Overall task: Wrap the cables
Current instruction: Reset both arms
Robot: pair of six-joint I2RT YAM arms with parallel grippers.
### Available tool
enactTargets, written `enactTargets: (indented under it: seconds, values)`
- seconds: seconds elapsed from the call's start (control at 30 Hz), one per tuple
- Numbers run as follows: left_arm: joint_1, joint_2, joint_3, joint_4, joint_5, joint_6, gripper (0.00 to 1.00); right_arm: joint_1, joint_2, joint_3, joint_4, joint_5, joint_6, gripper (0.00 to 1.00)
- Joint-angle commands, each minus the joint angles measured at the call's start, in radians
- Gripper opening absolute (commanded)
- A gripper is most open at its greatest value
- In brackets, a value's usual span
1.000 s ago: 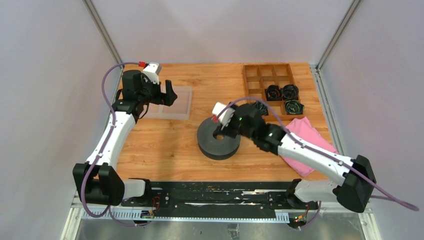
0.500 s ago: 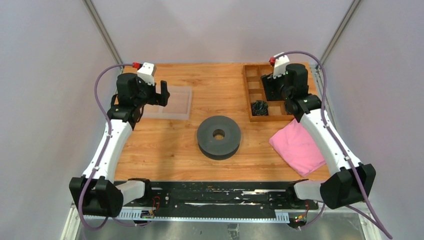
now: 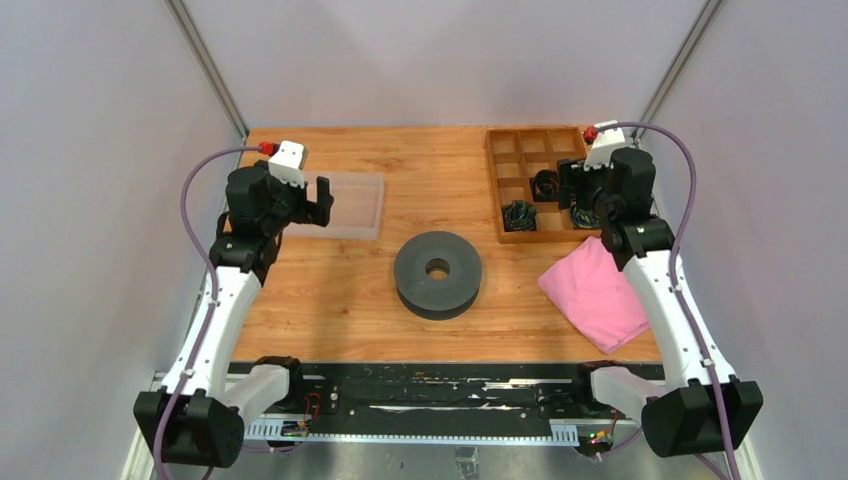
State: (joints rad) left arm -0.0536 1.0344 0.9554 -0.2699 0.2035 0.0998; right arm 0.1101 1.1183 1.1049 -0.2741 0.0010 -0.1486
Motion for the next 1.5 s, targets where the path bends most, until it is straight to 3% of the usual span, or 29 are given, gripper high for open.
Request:
enactTargets:
  seconds: [0.0,0.13,0.3,0.53,0.7,1.47]
  values:
    - [0.009,-0.088,-0.046,0.078,-0.081,0.019,0.98,-0.015,-0.047,-0.043,0.031,0.012,0.031,0.8]
    - [0.009,-0.186,-0.13,0.172,-0.113,0.001,0.98,-0.022,-0.101,-0.089,0.031,0.015,0.043,0.8]
    - [0.009,-0.217,-0.144,0.165,-0.056,-0.018,0.98,-0.058,-0.14,-0.095,0.008,-0.022,0.034,0.8]
    - [0.009,-0.263,-0.204,0.212,-0.113,-0.02,0.98,-0.1,-0.247,-0.168,0.04,-0.137,-0.022,0.8]
    - [0.009,-0.341,-0.239,0.224,-0.067,-0.004,0.98,-0.101,-0.28,-0.204,0.062,-0.104,-0.051,0.83]
    - [0.006,-0.366,-0.188,0.115,-0.107,-0.009,0.98,-0.1,-0.316,-0.225,0.073,-0.07,-0.107,0.83]
